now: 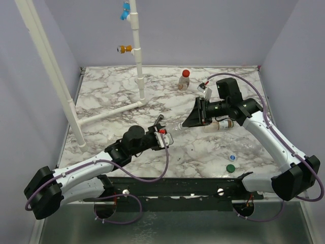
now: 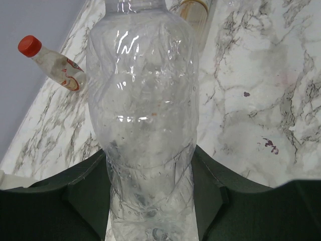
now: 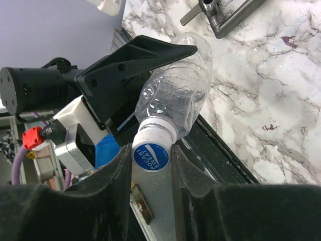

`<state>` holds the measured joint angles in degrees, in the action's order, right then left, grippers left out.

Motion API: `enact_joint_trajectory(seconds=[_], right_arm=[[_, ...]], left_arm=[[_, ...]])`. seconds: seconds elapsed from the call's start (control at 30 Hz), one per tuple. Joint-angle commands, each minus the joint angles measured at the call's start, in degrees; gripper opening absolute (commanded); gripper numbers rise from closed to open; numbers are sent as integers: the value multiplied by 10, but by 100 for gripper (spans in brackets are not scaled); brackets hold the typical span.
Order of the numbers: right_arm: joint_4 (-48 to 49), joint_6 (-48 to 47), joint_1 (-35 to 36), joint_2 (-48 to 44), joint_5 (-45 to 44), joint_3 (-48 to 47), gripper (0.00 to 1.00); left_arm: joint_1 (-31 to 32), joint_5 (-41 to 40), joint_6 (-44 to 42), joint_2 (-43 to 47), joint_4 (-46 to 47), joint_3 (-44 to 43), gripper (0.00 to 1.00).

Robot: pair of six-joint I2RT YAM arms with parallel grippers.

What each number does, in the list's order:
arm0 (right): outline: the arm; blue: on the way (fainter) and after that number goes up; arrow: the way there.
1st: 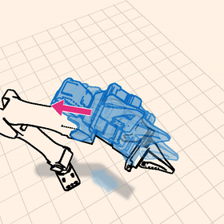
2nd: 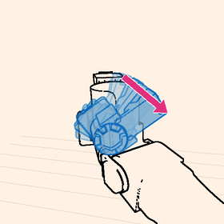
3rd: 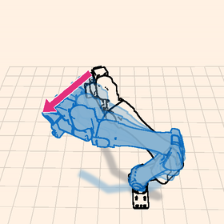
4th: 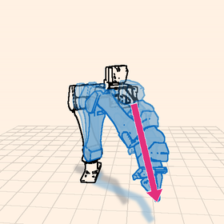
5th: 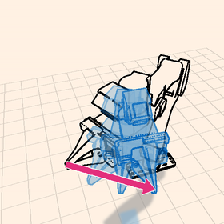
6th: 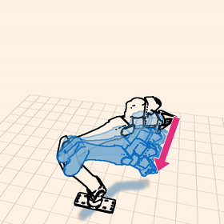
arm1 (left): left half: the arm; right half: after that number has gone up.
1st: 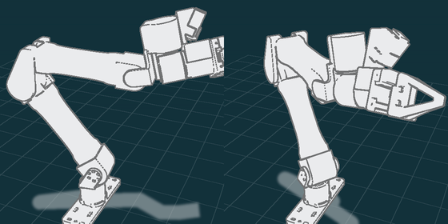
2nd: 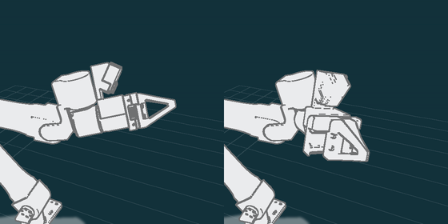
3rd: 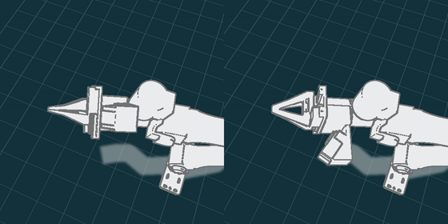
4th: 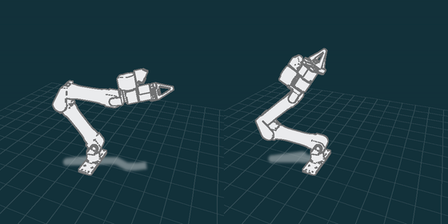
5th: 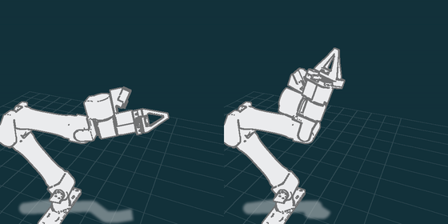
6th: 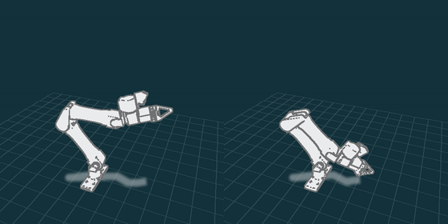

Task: Screw on the bottle caps
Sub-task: Screw the bottle cap onto the plastic bottle.

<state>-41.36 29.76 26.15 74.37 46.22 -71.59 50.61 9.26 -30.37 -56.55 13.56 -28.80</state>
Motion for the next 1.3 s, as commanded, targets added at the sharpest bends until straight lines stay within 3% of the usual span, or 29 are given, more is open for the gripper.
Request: enact_joint_trajectory(seconds=[0.0, 0.37, 0.63, 0.73, 0.93, 1.27], right_arm=[[-12, 37, 9, 13, -10, 1, 14], [-77, 35, 9, 31, -128, -38, 12], [-67, 52, 10, 31, -110, -24, 11], [-71, 58, 10, 37, -98, -22, 11], [-51, 95, 10, 43, -54, 9, 11], [-87, 172, 10, 66, -91, 19, 10]], left_arm=[[17, -82, 9, -15, 83, -45, 0], [25, -80, 46, -35, 79, -67, 0], [27, -88, 79, -57, 80, -82, 0], [32, -126, 90, -68, 81, -94, 0], [40, -145, 64, -65, 106, -86, 0], [51, -188, 50, -69, 130, -79, 0]])
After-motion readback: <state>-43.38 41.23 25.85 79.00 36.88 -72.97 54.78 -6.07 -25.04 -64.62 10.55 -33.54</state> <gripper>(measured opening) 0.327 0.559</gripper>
